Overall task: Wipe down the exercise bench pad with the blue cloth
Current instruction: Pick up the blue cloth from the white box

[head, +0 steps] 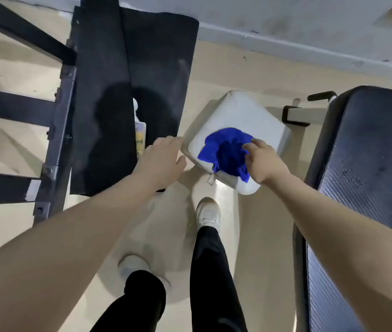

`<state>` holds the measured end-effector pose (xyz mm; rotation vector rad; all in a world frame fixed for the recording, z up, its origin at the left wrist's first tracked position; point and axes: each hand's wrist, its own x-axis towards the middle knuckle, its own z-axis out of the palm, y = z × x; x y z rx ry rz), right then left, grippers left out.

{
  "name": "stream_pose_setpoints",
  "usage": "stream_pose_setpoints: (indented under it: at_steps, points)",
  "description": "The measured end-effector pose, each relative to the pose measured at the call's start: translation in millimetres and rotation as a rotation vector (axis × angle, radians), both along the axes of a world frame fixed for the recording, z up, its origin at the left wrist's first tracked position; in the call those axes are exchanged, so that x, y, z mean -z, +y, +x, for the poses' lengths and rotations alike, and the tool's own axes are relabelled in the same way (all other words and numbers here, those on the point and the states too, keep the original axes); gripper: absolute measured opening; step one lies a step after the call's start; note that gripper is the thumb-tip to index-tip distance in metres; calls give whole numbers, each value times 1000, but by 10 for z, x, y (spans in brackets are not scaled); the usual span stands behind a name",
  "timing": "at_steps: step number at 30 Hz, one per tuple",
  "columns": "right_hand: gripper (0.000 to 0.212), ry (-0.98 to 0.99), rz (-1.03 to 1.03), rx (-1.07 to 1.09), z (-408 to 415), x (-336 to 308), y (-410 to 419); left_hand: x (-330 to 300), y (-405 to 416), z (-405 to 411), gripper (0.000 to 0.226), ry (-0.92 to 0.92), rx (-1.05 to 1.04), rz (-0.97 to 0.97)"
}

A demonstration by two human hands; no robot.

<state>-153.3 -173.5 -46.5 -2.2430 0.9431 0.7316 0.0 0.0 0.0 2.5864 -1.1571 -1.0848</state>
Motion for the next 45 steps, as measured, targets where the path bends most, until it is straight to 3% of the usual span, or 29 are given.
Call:
stream_pose_setpoints:
  at_steps: [3, 7, 10, 12, 14, 15, 18, 20, 22, 25, 29, 32, 34, 38, 41, 43, 45]
  points:
    - [42, -1, -3, 55, -6, 556, -185, 600, -258, -62, 39, 62, -148, -23]
    - [49, -129, -62, 97, -31, 1210, -365, 1252, -498, -204, 46, 131, -207, -38]
    - [54, -111, -159, 93, -43, 1387, -400, 1531, -589, -289, 46, 150, -197, -120]
    - [48, -53, -144, 105, -40, 1409, -370, 1648, -633, -328, 51, 170, -161, -126]
    - [24, -64, 27, 187, -46, 1326, -352, 1660, -667, -362, 57, 212, -154, -72]
    - [5, -93, 153, 281, -47, 1220, -354, 1618, -693, -370, 63, 233, -172, -52]
    - [20, -194, 479, 508, -125, 786, -412, 1241, -844, -387, 84, 301, -203, -24]
    - [21, -229, 619, 507, -195, 410, -497, 878, -990, -368, 88, 339, -67, -20]
    - [16, -231, 721, 488, -279, 43, -620, 500, -1151, -360, 77, 342, 103, -24]
    - [30, -208, 793, 476, -397, -493, -813, -64, -1377, -381, 52, 345, 172, -75]
    - [18, -230, 832, 397, -514, -1174, -1021, -715, -1660, -458, 41, 465, 135, -34]
    - [18, -265, 818, 429, -655, -1534, -1222, -1041, -1784, -533, 21, 513, 258, 49]
    - [13, -287, 797, 479, -746, -1687, -1336, -1157, -1824, -557, 25, 560, 278, 87]
    - [20, -305, 778, 523, -831, -1879, -1471, -1303, -1970, -610, 21, 702, 143, 90]
    - [14, -332, 859, 664, -908, -1935, -1563, -1353, -2091, -678, 32, 817, -76, 57]
    - [20, -335, 769, 770, -940, -1906, -1590, -1322, -2089, -673, 25, 944, -114, 33]
    - [12, -277, 525, 777, -922, -1836, -1581, -1250, -2054, -625, 30, 1027, -84, 59]
